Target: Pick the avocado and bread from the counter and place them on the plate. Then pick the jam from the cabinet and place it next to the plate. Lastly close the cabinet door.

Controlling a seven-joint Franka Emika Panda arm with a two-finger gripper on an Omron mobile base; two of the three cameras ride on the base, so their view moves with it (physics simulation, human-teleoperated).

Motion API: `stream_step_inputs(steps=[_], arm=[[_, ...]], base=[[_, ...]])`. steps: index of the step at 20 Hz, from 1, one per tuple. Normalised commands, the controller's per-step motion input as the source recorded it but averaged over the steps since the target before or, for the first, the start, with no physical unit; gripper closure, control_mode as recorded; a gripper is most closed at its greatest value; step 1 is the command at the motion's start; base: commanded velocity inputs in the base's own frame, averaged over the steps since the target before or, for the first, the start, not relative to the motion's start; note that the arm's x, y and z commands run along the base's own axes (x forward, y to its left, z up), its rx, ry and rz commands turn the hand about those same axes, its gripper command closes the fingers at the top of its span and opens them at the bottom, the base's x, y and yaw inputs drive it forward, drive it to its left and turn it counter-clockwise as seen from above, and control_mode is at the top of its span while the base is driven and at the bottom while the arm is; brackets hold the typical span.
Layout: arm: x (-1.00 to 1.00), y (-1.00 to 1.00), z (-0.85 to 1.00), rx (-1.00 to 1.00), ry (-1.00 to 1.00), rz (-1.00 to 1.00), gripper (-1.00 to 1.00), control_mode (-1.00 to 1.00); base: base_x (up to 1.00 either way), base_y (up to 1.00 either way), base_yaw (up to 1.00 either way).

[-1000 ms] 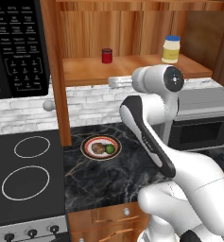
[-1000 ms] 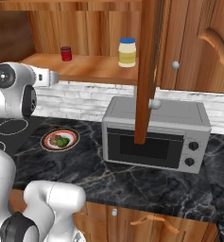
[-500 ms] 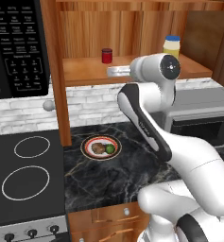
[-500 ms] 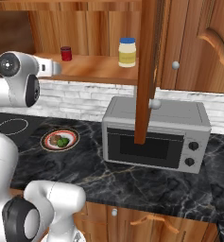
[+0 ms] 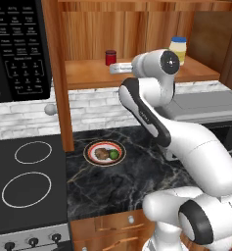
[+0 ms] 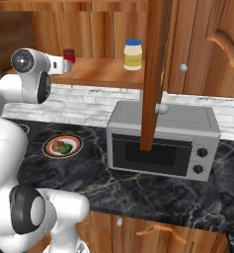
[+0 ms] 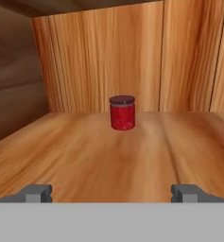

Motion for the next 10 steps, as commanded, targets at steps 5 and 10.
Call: stream_step_inputs(steps=[5, 10], arm=[[0.46, 0.00, 0.00, 0.00, 0.00, -0.01, -1.00, -1.00], [0.35, 0.00, 0.02, 0.00, 0.00, -0.03, -1.00, -1.00]], base=[[0.00, 0.00, 0.00], [0.00, 0.00, 0.00]])
